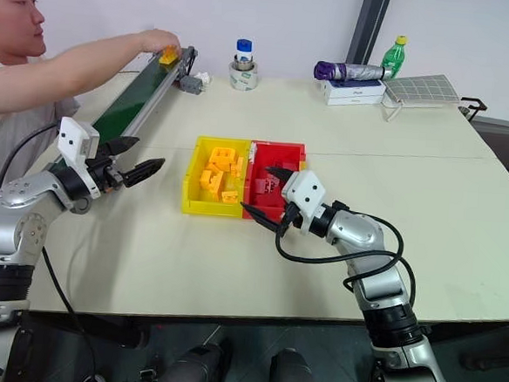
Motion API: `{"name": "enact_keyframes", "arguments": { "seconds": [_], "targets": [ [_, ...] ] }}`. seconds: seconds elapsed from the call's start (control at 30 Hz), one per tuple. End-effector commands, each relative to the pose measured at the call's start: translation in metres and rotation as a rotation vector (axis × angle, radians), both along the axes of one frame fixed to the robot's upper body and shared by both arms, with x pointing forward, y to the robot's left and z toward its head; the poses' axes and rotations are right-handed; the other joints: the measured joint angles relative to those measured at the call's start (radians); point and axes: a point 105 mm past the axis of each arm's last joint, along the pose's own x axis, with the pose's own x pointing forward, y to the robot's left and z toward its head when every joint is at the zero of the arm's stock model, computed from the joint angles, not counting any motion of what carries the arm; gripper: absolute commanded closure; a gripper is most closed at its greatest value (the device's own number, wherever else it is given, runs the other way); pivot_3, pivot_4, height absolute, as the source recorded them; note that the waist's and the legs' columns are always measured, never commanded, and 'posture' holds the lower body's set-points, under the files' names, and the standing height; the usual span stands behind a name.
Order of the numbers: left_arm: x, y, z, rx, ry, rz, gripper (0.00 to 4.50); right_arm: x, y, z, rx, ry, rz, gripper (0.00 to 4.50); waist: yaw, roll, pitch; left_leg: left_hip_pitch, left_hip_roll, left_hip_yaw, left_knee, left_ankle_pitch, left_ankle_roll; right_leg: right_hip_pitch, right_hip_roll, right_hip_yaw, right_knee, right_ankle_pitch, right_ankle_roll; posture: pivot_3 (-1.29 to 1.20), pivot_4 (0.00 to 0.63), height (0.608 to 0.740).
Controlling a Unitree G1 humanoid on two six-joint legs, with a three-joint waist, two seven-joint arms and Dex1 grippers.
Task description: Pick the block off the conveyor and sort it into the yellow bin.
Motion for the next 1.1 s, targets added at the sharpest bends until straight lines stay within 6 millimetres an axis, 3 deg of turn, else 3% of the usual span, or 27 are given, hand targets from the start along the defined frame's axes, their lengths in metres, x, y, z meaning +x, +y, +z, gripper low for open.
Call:
{"name": "enact_keyframes", "arguments": {
  "seconds": [0.03,0.4,0.67,0.83,1.1],
  "targets": [
    [-0.005,-0.001,0.011,0.016,-0.035,-0.020,0.06,-0.005,0.001,0.013,0.019,-0.051,0.009,0.00,0.000,0.000,0.000,0.000,0.000,0.000,0.000,0.000,0.000,0.000,0.000,0.000,0.000,0.000,0.000,0.00,0.150,0.740],
    [-0.022,0.010,0.017,-0.050,-0.097,0.011,0.06,-0.005,0.000,0.013,0.019,-0.047,0.013,0.00,-0.001,0.000,0.000,0.000,0.000,0.000,0.000,0.000,0.000,0.000,0.000,0.001,0.000,0.000,0.000,0.00,0.150,0.740],
    [-0.047,0.055,0.004,-0.087,-0.136,0.292,0.06,-0.005,0.001,0.012,0.020,-0.042,0.025,0.00,-0.001,0.000,0.000,0.000,0.000,0.001,0.000,0.000,0.000,0.000,0.000,0.001,0.000,0.000,0.000,0.00,0.150,0.740],
    [-0.057,0.103,-0.013,-0.130,-0.139,0.586,0.06,-0.003,0.003,0.012,0.023,-0.043,0.036,0.00,0.003,0.000,0.000,0.000,0.000,0.001,0.000,0.000,0.000,0.000,0.000,0.001,0.000,0.000,0.000,0.00,0.150,0.740],
    [-0.060,0.114,-0.019,-0.144,-0.137,0.656,0.06,-0.002,0.006,0.013,0.018,-0.044,0.056,0.00,0.001,0.000,0.000,0.000,0.000,0.001,0.000,0.000,0.000,0.000,0.000,0.001,0.000,0.000,0.000,0.00,0.150,0.740]
  ]
}}
